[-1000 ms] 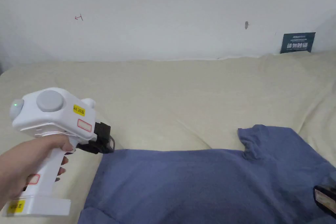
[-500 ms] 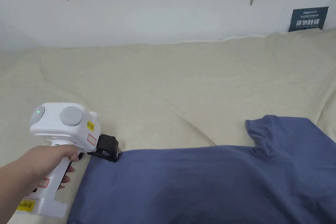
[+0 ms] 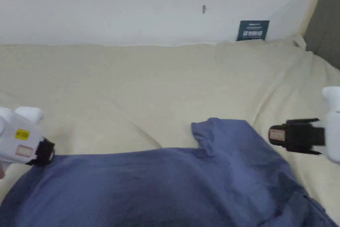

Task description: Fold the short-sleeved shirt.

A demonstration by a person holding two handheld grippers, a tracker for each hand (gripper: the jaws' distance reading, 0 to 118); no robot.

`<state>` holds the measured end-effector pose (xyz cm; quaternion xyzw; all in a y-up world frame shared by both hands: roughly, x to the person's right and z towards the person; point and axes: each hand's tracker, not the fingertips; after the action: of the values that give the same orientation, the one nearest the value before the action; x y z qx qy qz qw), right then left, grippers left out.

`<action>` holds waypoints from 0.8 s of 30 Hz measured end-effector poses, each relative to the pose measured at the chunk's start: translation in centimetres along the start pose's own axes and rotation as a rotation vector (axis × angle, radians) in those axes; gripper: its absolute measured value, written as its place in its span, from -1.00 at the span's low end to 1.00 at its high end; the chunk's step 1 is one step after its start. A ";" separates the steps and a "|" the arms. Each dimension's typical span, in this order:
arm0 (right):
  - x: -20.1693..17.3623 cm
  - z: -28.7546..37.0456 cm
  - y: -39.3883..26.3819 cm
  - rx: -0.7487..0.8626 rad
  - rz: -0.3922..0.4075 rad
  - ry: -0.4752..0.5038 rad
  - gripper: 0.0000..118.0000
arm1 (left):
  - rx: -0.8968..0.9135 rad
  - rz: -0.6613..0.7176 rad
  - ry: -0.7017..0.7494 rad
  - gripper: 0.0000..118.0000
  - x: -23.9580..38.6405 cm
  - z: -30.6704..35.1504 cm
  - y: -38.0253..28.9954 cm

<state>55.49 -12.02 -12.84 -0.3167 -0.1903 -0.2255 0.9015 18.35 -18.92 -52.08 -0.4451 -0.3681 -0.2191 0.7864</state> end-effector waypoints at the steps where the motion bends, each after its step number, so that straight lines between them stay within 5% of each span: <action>1: 1.0 -1.7 1.9 -0.047 -0.003 -0.009 -1.00 | 0.011 0.006 -0.010 -0.91 0.0 0.5 0.0; 5: 4.5 -10.1 7.1 -0.185 -0.116 -0.117 -0.95 | 0.046 0.042 -0.081 -0.91 0.1 2.1 0.2; 6: 5.3 -12.1 7.8 -0.251 -0.136 -0.127 -0.71 | 0.047 0.047 -0.098 -0.91 0.0 2.3 0.3; 8: 6.6 -16.2 7.9 -0.397 -0.167 -0.144 0.59 | 0.039 0.054 -0.108 -0.91 0.2 2.4 0.3; 9: 7.1 -17.9 7.8 -0.465 -0.196 -0.189 0.81 | 0.038 0.052 -0.114 -0.91 0.2 2.5 0.3; 10: 7.4 -18.5 7.3 -0.460 -0.214 -0.236 0.81 | 0.036 0.046 -0.119 -0.91 0.3 2.6 0.2; 13: 8.7 -20.0 6.0 -0.493 -0.246 -0.277 0.81 | 0.026 0.024 -0.114 -0.91 0.5 2.5 0.2; 16: 8.1 -20.0 4.7 -0.513 -0.197 -0.295 0.68 | 0.002 0.023 -0.101 -0.91 0.2 1.6 0.2; 18: 6.4 -19.3 4.7 -0.532 -0.073 -0.329 -0.10 | -0.020 0.022 -0.083 -0.91 0.0 0.8 0.1; 19: 5.7 -19.4 4.7 -0.549 0.009 -0.384 -0.70 | -0.028 0.024 -0.079 -0.91 -0.1 0.5 0.0; 20: 5.3 -18.8 4.8 -0.541 0.073 -0.410 -1.00 | -0.035 0.033 -0.078 -0.91 -0.3 0.2 -0.1; 24: 5.1 -17.8 6.7 -0.542 0.058 -0.394 -1.00 | -0.040 0.085 -0.064 -0.91 -1.1 -0.3 -0.6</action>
<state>66.77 -20.53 -26.54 -0.5876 -0.2850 -0.1766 0.7364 17.36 -19.46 -52.71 -0.4828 -0.3694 -0.1785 0.7737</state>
